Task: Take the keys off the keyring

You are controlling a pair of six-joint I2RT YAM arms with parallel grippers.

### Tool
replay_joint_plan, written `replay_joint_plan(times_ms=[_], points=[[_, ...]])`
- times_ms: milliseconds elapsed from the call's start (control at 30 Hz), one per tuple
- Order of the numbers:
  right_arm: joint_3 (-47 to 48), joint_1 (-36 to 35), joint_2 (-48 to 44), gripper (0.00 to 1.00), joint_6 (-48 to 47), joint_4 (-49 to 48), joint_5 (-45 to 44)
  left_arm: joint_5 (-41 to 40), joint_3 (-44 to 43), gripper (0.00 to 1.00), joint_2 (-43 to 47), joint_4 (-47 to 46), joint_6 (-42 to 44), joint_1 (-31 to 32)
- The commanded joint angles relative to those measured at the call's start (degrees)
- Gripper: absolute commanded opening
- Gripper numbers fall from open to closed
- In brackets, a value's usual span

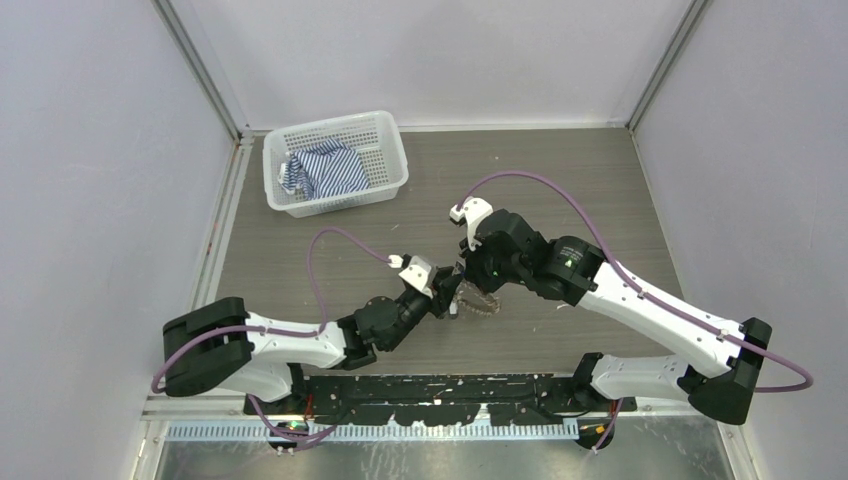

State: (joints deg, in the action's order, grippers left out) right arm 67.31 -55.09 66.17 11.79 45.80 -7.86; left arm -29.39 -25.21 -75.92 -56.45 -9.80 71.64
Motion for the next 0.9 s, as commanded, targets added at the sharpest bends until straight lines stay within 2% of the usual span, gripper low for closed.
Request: replay_joint_plan(times_ms=[0, 233, 300, 333, 867], points=[[3.36, -0.45, -0.95, 0.01, 0.73, -2.73, 0.51, -2.04, -2.24, 0.28, -0.77, -3.85, 1.06, 0.32], [2.86, -0.45, -1.39, 0.01, 0.99, -2.99, 0.44, -1.60, -1.88, 0.20, -1.41, -3.87, 1.45, 0.33], [2.46, -0.39, -1.60, 0.01, 1.23, -3.12, -0.25, -1.02, -1.50, 0.05, -1.42, -3.93, 1.98, 0.30], [2.28, -0.45, -1.82, 0.01, 1.33, -3.23, -0.69, -0.68, -1.20, 0.01, -1.35, -3.94, 2.13, 0.31], [-1.26, 1.54, -2.18, 0.01, 6.68, -4.23, -10.46, 3.35, 5.93, 0.00, -4.09, -15.62, 9.12, 1.77]])
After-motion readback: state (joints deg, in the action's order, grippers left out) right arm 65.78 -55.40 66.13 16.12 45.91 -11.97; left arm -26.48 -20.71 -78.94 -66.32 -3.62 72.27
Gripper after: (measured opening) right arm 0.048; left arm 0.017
